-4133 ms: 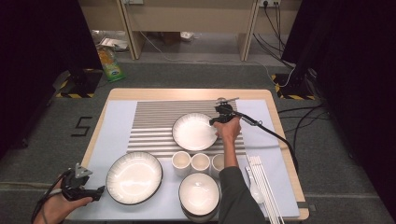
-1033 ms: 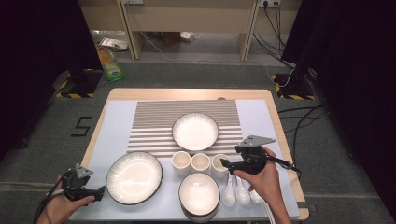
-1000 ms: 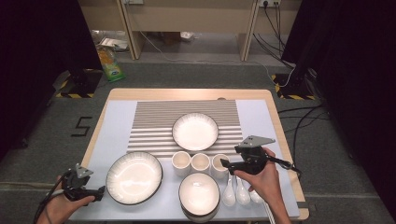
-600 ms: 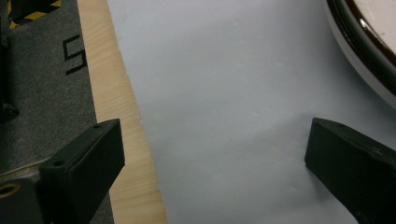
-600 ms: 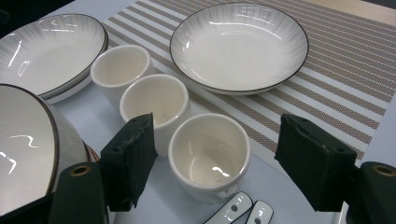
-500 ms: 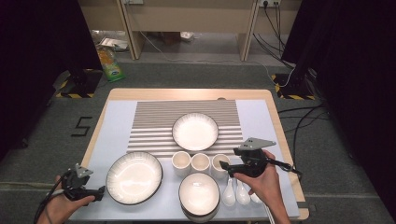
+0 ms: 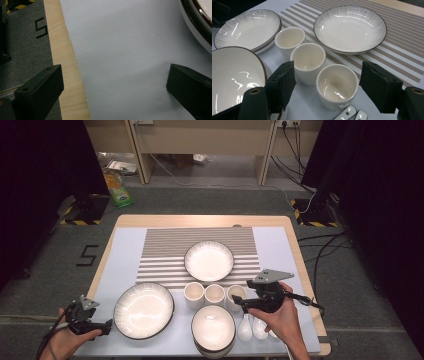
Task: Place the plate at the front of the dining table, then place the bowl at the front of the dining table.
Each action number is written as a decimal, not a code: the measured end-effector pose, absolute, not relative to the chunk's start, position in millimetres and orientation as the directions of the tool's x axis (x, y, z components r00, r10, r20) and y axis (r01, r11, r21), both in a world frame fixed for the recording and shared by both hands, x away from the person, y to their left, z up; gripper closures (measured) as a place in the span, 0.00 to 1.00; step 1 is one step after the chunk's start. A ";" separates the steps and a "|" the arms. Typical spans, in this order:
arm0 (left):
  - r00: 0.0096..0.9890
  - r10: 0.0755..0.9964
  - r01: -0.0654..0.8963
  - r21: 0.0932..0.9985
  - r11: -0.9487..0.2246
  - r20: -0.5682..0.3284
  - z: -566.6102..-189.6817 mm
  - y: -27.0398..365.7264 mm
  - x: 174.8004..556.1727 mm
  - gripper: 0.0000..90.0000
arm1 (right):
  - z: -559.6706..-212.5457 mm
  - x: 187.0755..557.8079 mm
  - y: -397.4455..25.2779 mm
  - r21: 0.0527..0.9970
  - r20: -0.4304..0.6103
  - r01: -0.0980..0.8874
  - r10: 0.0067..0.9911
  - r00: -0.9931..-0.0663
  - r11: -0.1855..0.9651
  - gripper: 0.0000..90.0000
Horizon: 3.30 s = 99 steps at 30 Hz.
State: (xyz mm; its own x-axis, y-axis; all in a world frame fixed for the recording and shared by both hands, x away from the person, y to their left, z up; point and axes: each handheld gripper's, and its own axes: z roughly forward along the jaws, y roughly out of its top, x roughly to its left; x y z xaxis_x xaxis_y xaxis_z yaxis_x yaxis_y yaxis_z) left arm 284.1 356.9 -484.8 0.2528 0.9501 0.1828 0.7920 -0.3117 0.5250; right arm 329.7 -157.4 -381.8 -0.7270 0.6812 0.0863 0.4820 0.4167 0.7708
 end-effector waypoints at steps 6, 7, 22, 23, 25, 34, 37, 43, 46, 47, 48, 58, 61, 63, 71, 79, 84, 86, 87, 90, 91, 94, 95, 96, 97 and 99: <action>0.253 0.950 0.794 0.522 -0.312 0.183 -484.6 357.0 284.3 0.00 | -380.2 324.3 -153.9 0.769 0.078 0.471 0.668 -0.740 0.433 0.31; 0.253 0.950 0.794 0.522 -0.312 0.183 -484.6 357.0 284.3 0.00 | -380.2 324.3 -153.9 0.769 0.078 0.471 0.668 -0.740 0.433 0.31; 0.250 0.951 0.799 0.516 -0.309 0.182 -484.2 356.6 284.8 0.00 | -380.5 312.8 -133.7 0.766 0.094 0.443 0.601 -0.794 0.466 0.32; 0.248 0.952 0.798 0.518 -0.307 0.182 -484.3 356.7 284.5 0.00 | -380.5 312.5 -133.0 0.765 0.092 0.442 0.599 -0.795 0.468 0.32; 0.248 0.952 0.798 0.520 -0.306 0.180 -484.4 356.9 284.4 0.00 | -380.8 311.4 -129.8 0.764 0.092 0.440 0.595 -0.798 0.472 0.32; 0.249 0.952 0.796 0.523 -0.306 0.177 -484.8 357.4 284.4 0.00 | -378.4 310.1 -124.0 0.768 0.091 0.427 0.579 -0.810 0.477 0.32; 0.247 0.952 0.795 0.524 -0.306 0.180 -484.9 357.1 284.1 0.00 | -379.2 311.1 -123.0 0.763 0.090 0.429 0.577 -0.811 0.483 0.32; 0.246 0.952 0.795 0.524 -0.307 0.184 -484.8 356.7 283.7 0.00 | -381.0 312.2 -120.0 0.764 0.099 0.424 0.562 -0.821 0.486 0.33; 0.246 0.953 0.795 0.525 -0.304 0.179 -484.9 357.1 283.8 0.00 | -381.5 312.9 -118.5 0.763 0.100 0.423 0.557 -0.825 0.489 0.34; 0.246 0.953 0.795 0.526 -0.304 0.179 -484.9 357.2 283.8 0.00 | -381.6 313.4 -118.2 0.761 0.099 0.422 0.555 -0.826 0.493 0.34; 0.246 0.953 0.795 0.526 -0.304 0.178 -484.9 357.2 283.8 0.00 | -381.8 314.2 -118.2 0.760 0.096 0.421 0.555 -0.826 0.496 0.34; 0.245 0.953 0.795 0.526 -0.303 0.178 -484.9 357.2 283.8 0.00 | -389.8 318.3 -108.7 0.741 0.103 0.405 0.505 -0.857 0.536 0.40; 0.246 0.953 0.795 0.527 -0.302 0.176 -485.0 357.5 283.8 0.00 | -393.5 319.0 -104.9 0.731 0.108 0.404 0.491 -0.864 0.550 0.42; 0.245 0.953 0.795 0.527 -0.302 0.176 -485.0 357.5 283.8 0.00 | -394.6 319.5 -103.9 0.729 0.107 0.401 0.486 -0.867 0.555 0.43; 0.244 0.954 0.795 0.527 -0.301 0.176 -485.0 357.5 283.7 0.00 | -400.0 322.0 -98.6 0.711 0.103 0.384 0.452 -0.886 0.590 0.52; 0.244 0.954 0.795 0.527 -0.300 0.175 -485.1 357.6 283.7 0.00 | -404.9 323.2 -95.0 0.684 0.090 0.361 0.418 -0.904 0.634 0.67; 0.245 0.955 0.798 0.525 -0.296 0.167 -485.0 358.4 284.0 0.00 | -406.7 324.3 -93.8 0.673 0.088 0.351 0.401 -0.912 0.652 0.73; 0.245 0.955 0.796 0.528 -0.297 0.169 -485.2 358.3 283.9 0.00 | -407.2 325.1 -93.6 0.665 0.089 0.350 0.396 -0.914 0.660 0.76; 0.244 0.955 0.796 0.527 -0.297 0.170 -485.2 358.1 283.9 0.00 | -407.3 325.2 -93.5 0.665 0.088 0.350 0.396 -0.914 0.660 0.80; 0.244 0.955 0.796 0.528 -0.297 0.170 -485.2 358.1 283.8 0.00 | -407.2 324.7 -93.4 0.667 0.080 0.342 0.393 -0.916 0.662 0.86; 0.245 0.955 0.797 0.526 -0.296 0.167 -485.1 358.4 283.9 0.00 | -407.2 324.6 -93.6 0.668 0.078 0.339 0.390 -0.917 0.663 0.86; 0.244 0.956 0.798 0.525 -0.294 0.164 -485.1 358.7 284.0 0.00 | -407.4 324.9 -93.9 0.673 0.062 0.317 0.376 -0.925 0.668 0.87; 0.243 0.956 0.798 0.526 -0.294 0.166 -485.1 358.5 283.9 0.00 | -407.5 324.8 -94.1 0.676 0.060 0.313 0.373 -0.926 0.667 0.87; 0.244 0.955 0.798 0.525 -0.296 0.167 -485.0 358.5 284.0 0.00 | -406.5 323.8 -95.2 0.683 0.048 0.303 0.373 -0.926 0.664 0.88; 0.243 0.956 0.799 0.524 -0.294 0.165 -485.0 358.6 284.1 0.00 | -405.0 323.0 -96.6 0.688 0.044 0.302 0.378 -0.925 0.660 0.89; 0.242 0.956 0.799 0.525 -0.293 0.165 -485.1 358.6 284.0 0.00 | -402.3 322.1 -99.1 0.695 0.034 0.294 0.378 -0.925 0.657 0.90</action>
State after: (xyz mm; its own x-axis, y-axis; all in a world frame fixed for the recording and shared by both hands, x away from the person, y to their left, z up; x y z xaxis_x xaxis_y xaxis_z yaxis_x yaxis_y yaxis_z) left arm 284.0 358.6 -485.1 0.2424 0.9560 0.1649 0.7993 -0.2932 0.5246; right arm 322.1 -99.1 -402.3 -0.9251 0.3782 0.0339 0.2939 0.6566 0.6946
